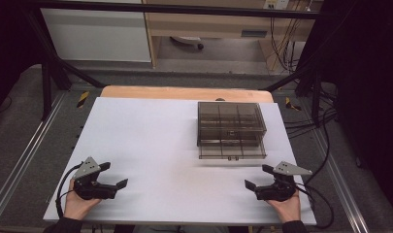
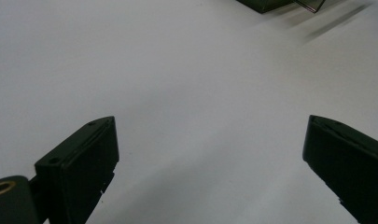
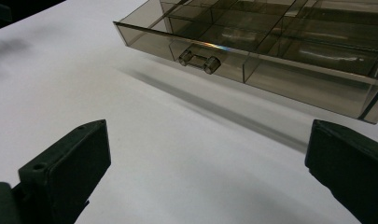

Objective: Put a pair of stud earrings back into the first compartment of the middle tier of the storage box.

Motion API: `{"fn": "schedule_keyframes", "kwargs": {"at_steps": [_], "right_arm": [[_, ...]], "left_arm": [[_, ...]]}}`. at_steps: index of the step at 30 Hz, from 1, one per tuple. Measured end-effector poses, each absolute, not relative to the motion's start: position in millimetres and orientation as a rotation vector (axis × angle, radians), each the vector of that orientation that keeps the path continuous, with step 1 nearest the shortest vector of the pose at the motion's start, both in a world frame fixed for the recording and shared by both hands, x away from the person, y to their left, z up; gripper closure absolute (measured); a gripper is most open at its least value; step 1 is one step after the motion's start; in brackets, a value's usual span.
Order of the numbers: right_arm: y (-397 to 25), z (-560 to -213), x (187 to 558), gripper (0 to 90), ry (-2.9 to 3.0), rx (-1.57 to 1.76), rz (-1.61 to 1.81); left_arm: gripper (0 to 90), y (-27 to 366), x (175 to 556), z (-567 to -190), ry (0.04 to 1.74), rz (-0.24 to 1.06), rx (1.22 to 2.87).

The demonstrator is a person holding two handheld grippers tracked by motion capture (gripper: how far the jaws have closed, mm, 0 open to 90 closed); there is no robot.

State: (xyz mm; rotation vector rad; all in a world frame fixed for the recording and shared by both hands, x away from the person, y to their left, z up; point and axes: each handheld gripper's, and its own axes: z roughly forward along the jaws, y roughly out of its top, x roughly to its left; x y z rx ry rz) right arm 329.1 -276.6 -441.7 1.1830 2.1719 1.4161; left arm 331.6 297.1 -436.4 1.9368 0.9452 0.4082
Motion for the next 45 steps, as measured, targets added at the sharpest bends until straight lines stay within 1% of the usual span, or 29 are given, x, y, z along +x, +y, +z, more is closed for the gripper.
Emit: {"fn": "schedule_keyframes", "kwargs": {"at_steps": [14, 20, 27, 28, 29, 30, 32, 33, 34, 36, 37, 40, 41, 42, 43, 44, 45], "right_arm": [[-280.9, -438.2, 327.7, 2.1, 2.198, 1.182, 1.366], [-284.4, -436.3, 327.0, 5.4, 2.233, 1.204, 1.282], [-287.2, -435.0, 326.3, 11.6, 2.280, 1.202, 1.227], [-289.8, -434.0, 325.7, 16.6, 2.295, 1.203, 1.207], [-289.8, -434.0, 325.7, 16.6, 2.295, 1.203, 1.207], [-291.0, -433.8, 325.5, 18.7, 2.293, 1.201, 1.204], [-296.1, -433.4, 324.4, 25.6, 2.298, 1.214, 1.196], [-296.1, -433.4, 324.4, 25.6, 2.298, 1.214, 1.196], [-298.2, -433.8, 324.1, 30.0, 2.320, 1.205, 1.171], [-298.5, -434.4, 324.1, 31.7, 2.331, 1.206, 1.153], [-298.8, -435.4, 324.3, 36.3, 2.351, 1.204, 1.127], [-299.2, -436.5, 323.8, 43.9, 2.375, 1.201, 1.105], [-299.2, -436.5, 323.8, 43.9, 2.375, 1.201, 1.105], [-300.1, -436.5, 323.4, 47.9, 2.382, 1.207, 1.103], [-300.1, -436.5, 323.4, 47.9, 2.382, 1.207, 1.103], [-300.9, -436.7, 323.5, 51.9, 2.395, 1.208, 1.098], [-300.9, -436.7, 323.5, 51.9, 2.395, 1.208, 1.098]], "left_arm": [[3.6, 297.0, 331.7, -436.6, 0.952, 0.412, 1.940], [3.6, 297.6, 331.6, -436.8, 0.958, 0.412, 1.936], [3.6, 297.8, 331.6, -436.7, 0.959, 0.412, 1.937], [3.6, 297.7, 331.7, -436.9, 0.960, 0.411, 1.938], [3.7, 297.7, 331.7, -436.9, 0.960, 0.411, 1.938], [3.7, 297.8, 331.7, -437.0, 0.960, 0.410, 1.939], [3.7, 297.9, 331.7, -437.3, 0.961, 0.407, 1.939], [3.8, 297.9, 331.7, -437.3, 0.961, 0.407, 1.939], [3.8, 297.8, 331.8, -437.6, 0.960, 0.408, 1.942], [3.8, 297.8, 331.7, -437.7, 0.960, 0.408, 1.944], [3.8, 298.1, 331.6, -437.7, 0.959, 0.409, 1.947], [3.9, 298.3, 331.5, -437.6, 0.960, 0.409, 1.946], [3.9, 298.2, 331.4, -437.6, 0.960, 0.408, 1.944], [3.9, 298.1, 331.2, -437.6, 0.960, 0.409, 1.944], [3.9, 298.1, 331.2, -437.6, 0.959, 0.409, 1.945], [4.0, 298.1, 331.3, -437.7, 0.959, 0.408, 1.946], [4.0, 298.1, 331.3, -437.7, 0.960, 0.408, 1.946]]}}
